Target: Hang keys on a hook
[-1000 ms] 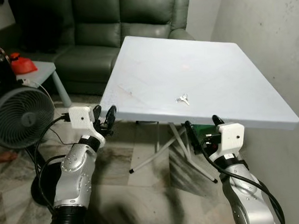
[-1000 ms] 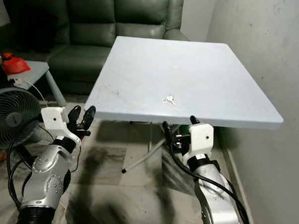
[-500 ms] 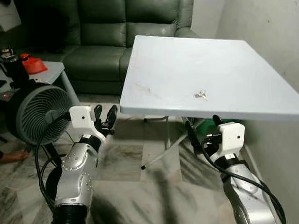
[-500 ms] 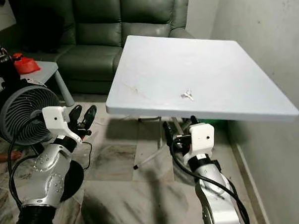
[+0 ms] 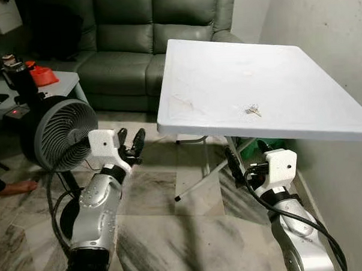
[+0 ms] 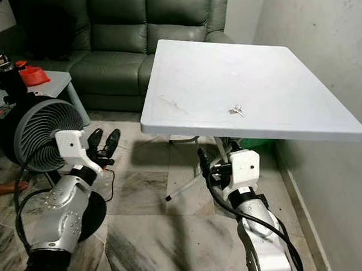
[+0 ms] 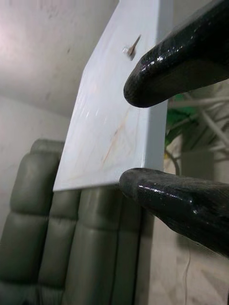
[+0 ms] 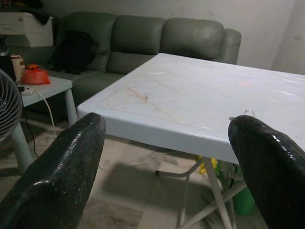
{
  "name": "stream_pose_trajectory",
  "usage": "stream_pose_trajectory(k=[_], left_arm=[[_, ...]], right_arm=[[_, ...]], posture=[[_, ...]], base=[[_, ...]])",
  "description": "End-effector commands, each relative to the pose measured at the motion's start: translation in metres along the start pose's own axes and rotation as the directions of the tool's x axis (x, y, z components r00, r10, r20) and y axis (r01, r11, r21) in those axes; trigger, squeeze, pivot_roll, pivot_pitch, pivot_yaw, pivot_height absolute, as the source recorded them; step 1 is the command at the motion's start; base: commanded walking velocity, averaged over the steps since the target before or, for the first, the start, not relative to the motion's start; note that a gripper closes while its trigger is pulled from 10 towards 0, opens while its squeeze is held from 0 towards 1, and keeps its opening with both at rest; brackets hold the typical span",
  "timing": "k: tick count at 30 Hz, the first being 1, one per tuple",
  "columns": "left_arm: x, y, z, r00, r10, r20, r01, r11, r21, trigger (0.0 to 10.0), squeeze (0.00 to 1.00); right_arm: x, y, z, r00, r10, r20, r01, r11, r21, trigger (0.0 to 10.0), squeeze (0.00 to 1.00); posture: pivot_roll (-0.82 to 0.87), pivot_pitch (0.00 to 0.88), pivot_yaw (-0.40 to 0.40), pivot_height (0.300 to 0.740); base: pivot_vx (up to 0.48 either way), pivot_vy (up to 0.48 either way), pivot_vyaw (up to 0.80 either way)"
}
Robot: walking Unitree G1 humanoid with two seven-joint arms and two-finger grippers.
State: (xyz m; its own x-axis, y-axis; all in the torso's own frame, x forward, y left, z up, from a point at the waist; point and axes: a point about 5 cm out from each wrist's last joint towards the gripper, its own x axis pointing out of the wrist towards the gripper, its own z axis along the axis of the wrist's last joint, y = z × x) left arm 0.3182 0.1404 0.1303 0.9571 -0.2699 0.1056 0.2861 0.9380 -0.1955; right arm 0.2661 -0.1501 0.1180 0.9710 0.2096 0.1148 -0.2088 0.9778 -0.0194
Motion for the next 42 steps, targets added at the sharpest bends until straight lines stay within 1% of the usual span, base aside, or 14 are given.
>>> stream_pose_trajectory(k=[1,4,12,42], left_arm=[[0.0019,0.0007,0.0041,1.0,0.003,0.004,-0.003,1.0,0.009,10.0,0.0],[0.0018,0.0009,0.0042,1.0,0.0,0.005,0.0,1.0,0.001,10.0,0.0],[0.0015,0.0018,0.0045,1.0,0.0,-0.002,0.0,1.0,0.006,10.0,0.0],[0.0064,-0.0004,0.0047,1.0,-0.006,-0.009,0.006,1.0,0.012,10.0,0.0]], right_arm=[[0.0003,-0.002,0.0041,1.0,0.0,0.013,0.0,1.0,-0.011,10.0,0.0],[0.0004,-0.0017,0.0042,1.0,0.001,0.013,-0.001,1.0,-0.011,10.0,0.0],[0.0003,-0.0003,0.0042,1.0,0.001,0.013,-0.001,1.0,-0.008,10.0,0.0],[0.0015,-0.0006,0.0041,1.0,0.003,0.012,-0.003,1.0,-0.006,10.0,0.0]], posture=[[-0.15,0.004,-0.041,0.724],[-0.15,0.004,-0.041,0.724],[-0.15,0.012,-0.037,0.724],[-0.15,0.022,-0.037,0.724]], base=[[0.0,0.0,0.0],[0.0,0.0,0.0],[0.316,0.0,0.0],[0.409,0.0,0.0]])
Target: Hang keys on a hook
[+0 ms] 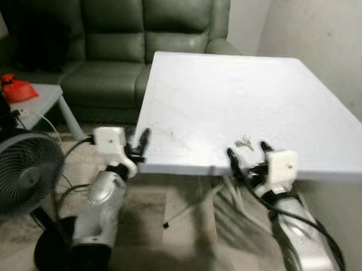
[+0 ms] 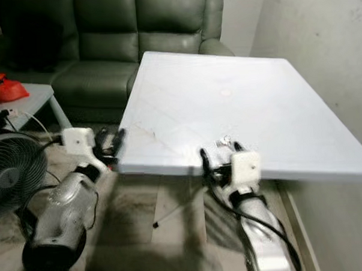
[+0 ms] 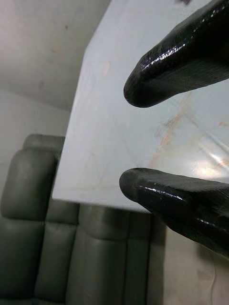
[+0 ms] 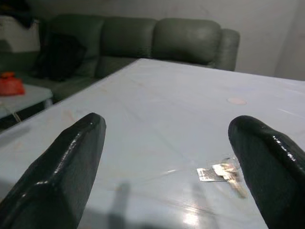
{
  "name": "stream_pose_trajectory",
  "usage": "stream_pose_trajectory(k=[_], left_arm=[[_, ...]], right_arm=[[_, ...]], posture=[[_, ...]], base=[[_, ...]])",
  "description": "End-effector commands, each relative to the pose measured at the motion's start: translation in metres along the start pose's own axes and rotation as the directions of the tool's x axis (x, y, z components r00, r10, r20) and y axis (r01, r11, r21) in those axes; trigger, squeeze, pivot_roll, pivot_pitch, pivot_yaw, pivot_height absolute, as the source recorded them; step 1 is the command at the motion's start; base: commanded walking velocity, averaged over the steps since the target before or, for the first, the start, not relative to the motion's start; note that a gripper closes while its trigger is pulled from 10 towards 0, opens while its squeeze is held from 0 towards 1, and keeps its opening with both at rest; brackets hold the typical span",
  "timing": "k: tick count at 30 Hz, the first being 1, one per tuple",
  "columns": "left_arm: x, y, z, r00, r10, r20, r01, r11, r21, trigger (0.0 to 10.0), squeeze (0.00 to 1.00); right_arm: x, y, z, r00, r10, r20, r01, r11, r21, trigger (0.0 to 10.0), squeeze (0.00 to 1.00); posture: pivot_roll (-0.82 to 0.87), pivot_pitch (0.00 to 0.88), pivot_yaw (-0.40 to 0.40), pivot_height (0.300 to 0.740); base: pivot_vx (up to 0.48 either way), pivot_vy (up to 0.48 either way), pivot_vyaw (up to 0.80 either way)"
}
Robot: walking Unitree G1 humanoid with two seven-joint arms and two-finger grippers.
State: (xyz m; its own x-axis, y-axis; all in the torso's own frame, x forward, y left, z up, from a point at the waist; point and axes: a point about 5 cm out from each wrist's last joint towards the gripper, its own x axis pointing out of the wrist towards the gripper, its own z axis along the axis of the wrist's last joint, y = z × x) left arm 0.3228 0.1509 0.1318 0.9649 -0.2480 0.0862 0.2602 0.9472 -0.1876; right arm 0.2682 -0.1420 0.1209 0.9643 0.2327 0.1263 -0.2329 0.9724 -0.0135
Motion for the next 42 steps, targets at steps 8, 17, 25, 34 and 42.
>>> stream_pose_trajectory(k=[8,17,25,34,42], left_arm=[[0.004,-0.011,0.002,1.0,-0.028,0.009,0.028,1.0,-0.001,10.0,0.0],[0.004,-0.012,0.003,0.999,-0.026,0.029,0.026,1.0,0.003,10.0,0.0],[0.001,-0.023,-0.002,0.997,-0.07,0.019,0.07,0.997,-0.009,10.0,0.0],[-0.007,-0.047,-0.01,0.987,-0.159,0.0,0.159,0.987,-0.004,10.0,0.0],[-0.016,-0.065,-0.019,0.973,-0.228,-0.033,0.23,0.972,0.044,10.0,0.0]], right_arm=[[-0.002,-0.008,0.002,1.0,-0.013,0.0,0.013,1.0,-0.019,10.0,0.0],[-0.001,-0.008,0.002,1.0,-0.005,-0.015,0.005,1.0,-0.023,10.0,0.0],[0.005,-0.018,0.006,0.999,0.038,-0.027,-0.04,0.997,-0.073,10.0,0.0],[0.016,-0.024,0.009,0.973,0.222,-0.061,-0.229,0.962,-0.148,10.0,1.0],[0.024,-0.023,0.007,0.93,0.347,-0.117,-0.362,0.919,-0.155,10.0,1.0]], posture=[[-0.15,0.022,-0.041,0.724],[-0.15,0.022,-0.046,0.724],[-0.15,0.033,-0.057,0.724],[-0.14,0.055,-0.08,0.724],[-0.13,0.087,-0.084,0.724]], base=[[0.397,0.0,0.0],[0.28,0.0,0.0],[0.0,0.0,0.0],[0.0,0.0,0.0],[0.0,0.0,0.0]])
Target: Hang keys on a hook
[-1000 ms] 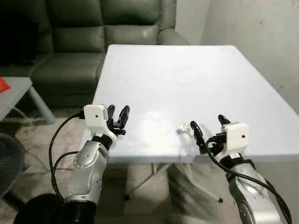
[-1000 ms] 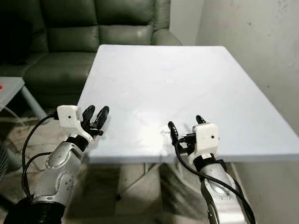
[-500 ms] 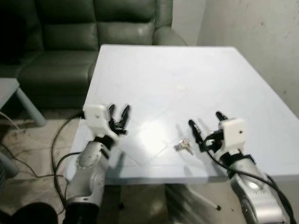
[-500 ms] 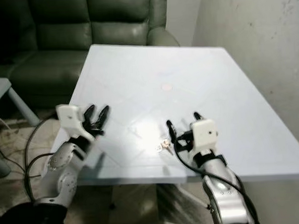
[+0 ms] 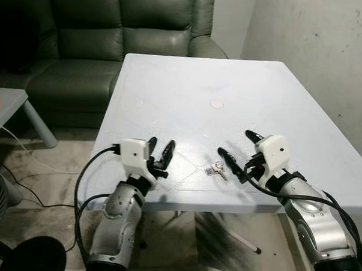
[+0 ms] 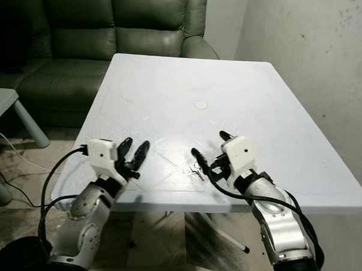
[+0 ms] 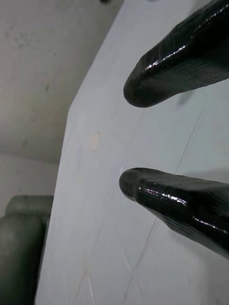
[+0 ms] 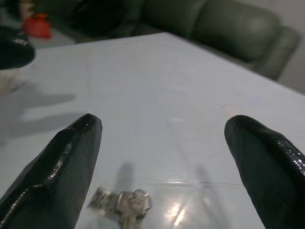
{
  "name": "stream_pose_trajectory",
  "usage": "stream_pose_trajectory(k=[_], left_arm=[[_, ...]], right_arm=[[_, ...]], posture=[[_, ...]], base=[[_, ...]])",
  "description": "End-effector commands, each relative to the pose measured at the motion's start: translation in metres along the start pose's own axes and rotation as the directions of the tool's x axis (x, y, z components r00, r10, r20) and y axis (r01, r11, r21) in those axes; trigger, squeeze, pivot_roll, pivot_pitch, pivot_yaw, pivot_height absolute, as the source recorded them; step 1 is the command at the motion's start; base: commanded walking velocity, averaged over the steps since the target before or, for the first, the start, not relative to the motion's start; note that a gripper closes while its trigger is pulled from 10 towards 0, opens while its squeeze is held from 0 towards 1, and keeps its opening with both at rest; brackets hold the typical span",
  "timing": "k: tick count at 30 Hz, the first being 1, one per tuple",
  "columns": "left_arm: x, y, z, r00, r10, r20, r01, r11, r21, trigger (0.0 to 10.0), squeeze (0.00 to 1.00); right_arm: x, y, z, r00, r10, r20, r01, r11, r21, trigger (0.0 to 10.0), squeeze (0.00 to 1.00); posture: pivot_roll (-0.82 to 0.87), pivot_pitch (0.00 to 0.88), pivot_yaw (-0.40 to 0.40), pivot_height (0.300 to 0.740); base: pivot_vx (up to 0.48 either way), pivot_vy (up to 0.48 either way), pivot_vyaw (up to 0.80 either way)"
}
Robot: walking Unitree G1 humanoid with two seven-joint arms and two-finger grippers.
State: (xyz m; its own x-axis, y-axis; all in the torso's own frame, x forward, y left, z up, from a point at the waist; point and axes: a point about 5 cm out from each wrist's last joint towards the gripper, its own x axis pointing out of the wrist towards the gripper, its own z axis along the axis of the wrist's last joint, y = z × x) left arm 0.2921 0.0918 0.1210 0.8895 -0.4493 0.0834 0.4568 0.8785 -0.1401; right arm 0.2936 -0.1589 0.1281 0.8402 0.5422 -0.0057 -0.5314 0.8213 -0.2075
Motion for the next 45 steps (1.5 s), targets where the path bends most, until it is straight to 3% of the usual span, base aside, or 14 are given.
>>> stream_pose_trajectory(k=[1,2,3,6,8,16,17,18,19,20,21,32,45], left_arm=[[-0.003,-0.008,0.002,0.999,-0.039,0.002,0.039,0.999,0.027,10.0,0.0],[-0.004,-0.01,0.001,0.999,-0.048,-0.002,0.048,0.998,0.028,10.0,0.0],[-0.006,-0.012,0.0,0.999,-0.054,-0.007,0.054,0.998,0.029,10.0,0.0],[-0.009,-0.016,-0.001,0.998,-0.066,-0.014,0.066,0.997,0.026,10.0,0.0],[-0.013,-0.021,-0.002,0.997,-0.08,-0.019,0.081,0.997,0.019,10.0,0.0],[-0.016,-0.022,-0.001,0.997,-0.078,-0.022,0.079,0.997,0.021,10.0,0.0],[-0.017,-0.022,0.0,0.997,-0.078,-0.024,0.079,0.997,0.023,10.0,0.0],[-0.017,-0.022,0.0,0.997,-0.078,-0.024,0.079,0.997,0.023,10.0,0.0],[-0.018,-0.022,0.001,0.997,-0.077,-0.025,0.078,0.997,0.024,10.0,0.0],[-0.018,-0.022,0.001,0.997,-0.077,-0.025,0.077,0.997,0.024,10.0,0.0],[-0.018,-0.022,0.001,0.997,-0.076,-0.025,0.077,0.997,0.027,10.0,0.0],[-0.017,-0.022,0.003,0.997,-0.074,-0.024,0.075,0.997,0.032,10.0,0.0],[-0.016,-0.02,0.004,0.997,-0.071,-0.025,0.072,0.997,0.036,10.0,0.0]], right_arm=[[0.003,0.001,0.002,0.998,0.063,-0.004,-0.063,0.998,-0.008,10.0,1.0],[0.003,0.001,0.0,0.997,0.082,-0.013,-0.082,0.997,-0.014,10.0,1.0],[0.004,0.002,-0.001,0.994,0.104,-0.017,-0.105,0.994,-0.015,10.0,0.0],[0.004,0.003,-0.005,0.988,0.148,-0.036,-0.149,0.989,-0.003,10.0,0.0],[0.005,-0.001,-0.017,0.987,0.135,-0.087,-0.133,0.991,0.028,10.0,0.0],[0.008,-0.006,-0.033,0.981,0.136,-0.135,-0.126,0.989,0.078,10.0,0.0],[0.009,-0.008,-0.035,0.98,0.145,-0.14,-0.132,0.987,0.096,7.7,0.0],[0.009,-0.008,-0.035,0.98,0.145,-0.14,-0.132,0.987,0.096,7.7,0.0],[0.009,-0.009,-0.037,0.978,0.157,-0.137,-0.142,0.984,0.11,3.0,0.0],[0.01,-0.01,-0.038,0.978,0.161,-0.134,-0.146,0.983,0.115,3.0,0.0],[0.009,-0.011,-0.039,0.977,0.16,-0.137,-0.145,0.983,0.113,0.0,0.0],[0.005,-0.023,-0.045,0.978,0.156,-0.136,-0.136,0.98,0.148,0.0,0.0],[-0.001,-0.023,-0.053,0.977,0.178,-0.119,-0.151,0.968,0.202,0.0,0.0]], posture=[[-0.12,0.098,-0.083,0.724],[-0.12,0.105,-0.081,0.724],[-0.12,0.105,-0.081,0.724],[-0.12,0.125,-0.079,0.724],[-0.12,0.14,-0.079,0.724],[-0.11,0.149,-0.077,0.724],[-0.1,0.147,-0.074,0.724],[-0.1,0.147,-0.074,0.724],[-0.1,0.144,-0.075,0.724],[-0.1,0.146,-0.073,0.724],[-0.09,0.144,-0.074,0.724],[-0.09,0.14,-0.071,0.724],[-0.09,0.146,-0.067,0.724]], base=[[0.0,0.0,0.0],[0.0,0.0,0.0],[0.0,0.0,0.0],[0.0,0.0,0.0],[0.0,0.0,0.0],[0.0,0.0,0.0],[0.0,0.0,0.0],[0.0,0.0,0.0],[0.0,0.0,0.0],[0.0,0.0,0.0],[0.0,0.0,0.0],[0.0,0.0,0.0],[0.0,0.0,0.0]])
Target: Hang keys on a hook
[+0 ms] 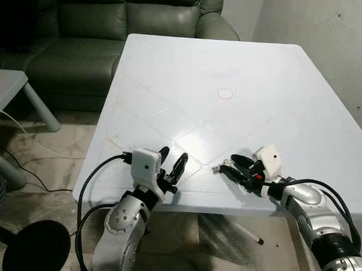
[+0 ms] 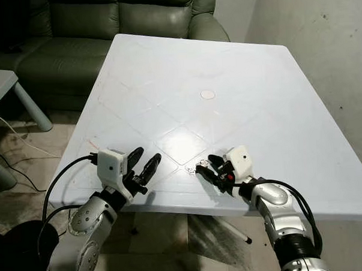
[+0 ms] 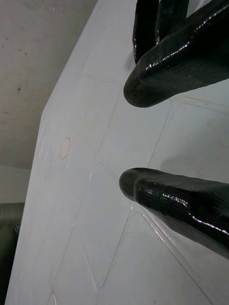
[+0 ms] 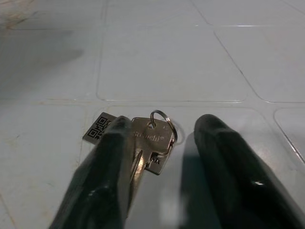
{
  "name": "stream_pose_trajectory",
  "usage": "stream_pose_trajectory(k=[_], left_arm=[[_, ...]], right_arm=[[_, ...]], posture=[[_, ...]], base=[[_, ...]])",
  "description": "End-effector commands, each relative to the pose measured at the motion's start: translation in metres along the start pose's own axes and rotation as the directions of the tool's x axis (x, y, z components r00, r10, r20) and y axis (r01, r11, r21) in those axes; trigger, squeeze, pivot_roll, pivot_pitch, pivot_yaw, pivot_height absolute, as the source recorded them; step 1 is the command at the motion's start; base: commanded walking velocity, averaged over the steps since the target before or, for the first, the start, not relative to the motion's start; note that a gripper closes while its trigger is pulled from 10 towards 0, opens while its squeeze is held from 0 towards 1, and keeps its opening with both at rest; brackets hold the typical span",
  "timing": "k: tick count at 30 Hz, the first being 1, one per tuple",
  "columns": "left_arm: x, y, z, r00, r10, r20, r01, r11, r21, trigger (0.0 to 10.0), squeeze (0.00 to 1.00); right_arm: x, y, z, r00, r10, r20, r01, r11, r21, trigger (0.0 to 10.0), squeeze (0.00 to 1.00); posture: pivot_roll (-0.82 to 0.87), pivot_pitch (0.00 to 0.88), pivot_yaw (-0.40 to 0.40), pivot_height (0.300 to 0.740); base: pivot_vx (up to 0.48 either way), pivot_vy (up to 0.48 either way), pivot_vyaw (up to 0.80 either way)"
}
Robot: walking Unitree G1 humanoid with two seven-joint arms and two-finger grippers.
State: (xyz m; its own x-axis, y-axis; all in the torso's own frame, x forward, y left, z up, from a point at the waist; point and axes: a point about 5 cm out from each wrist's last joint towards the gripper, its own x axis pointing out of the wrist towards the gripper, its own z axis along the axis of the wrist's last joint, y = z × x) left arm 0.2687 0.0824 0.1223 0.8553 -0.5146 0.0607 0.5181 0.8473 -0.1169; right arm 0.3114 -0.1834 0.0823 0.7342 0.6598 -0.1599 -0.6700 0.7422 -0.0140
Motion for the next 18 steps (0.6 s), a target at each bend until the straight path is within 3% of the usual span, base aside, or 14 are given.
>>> stream_pose_trajectory(k=[1,15,16,18], left_arm=[[0.0002,-0.0005,0.0046,1.0,-0.002,0.008,0.002,1.0,0.02,10.0,0.0],[0.0006,-0.0008,0.0052,1.0,-0.001,0.008,0.0,1.0,0.02,10.0,0.0],[0.0005,-0.0009,0.0053,1.0,-0.001,0.009,0.001,1.0,0.019,10.0,0.0],[0.0007,-0.0009,0.0053,1.0,0.0,0.009,0.0,1.0,0.02,10.0,0.0]], right_arm=[[-0.0032,-0.0027,-0.0022,1.0,-0.007,0.002,0.007,1.0,0.017,0.0,0.0],[-0.0058,-0.0096,-0.0017,1.0,-0.014,0.0,0.014,0.999,0.033,0.0,0.0],[-0.0055,-0.0098,-0.0026,1.0,-0.016,-0.01,0.017,0.999,0.036,10.0,0.0],[-0.0053,-0.0095,-0.0027,1.0,-0.014,-0.01,0.014,0.999,0.035,10.0,0.0]], posture=[[-0.09,0.146,-0.065,0.724],[-0.09,0.149,-0.068,0.724],[-0.09,0.149,-0.067,0.724],[-0.09,0.149,-0.067,0.724]], base=[[0.0,0.0,0.0],[0.0,0.0,0.0],[0.0,0.0,0.0],[0.0,0.0,0.0]])
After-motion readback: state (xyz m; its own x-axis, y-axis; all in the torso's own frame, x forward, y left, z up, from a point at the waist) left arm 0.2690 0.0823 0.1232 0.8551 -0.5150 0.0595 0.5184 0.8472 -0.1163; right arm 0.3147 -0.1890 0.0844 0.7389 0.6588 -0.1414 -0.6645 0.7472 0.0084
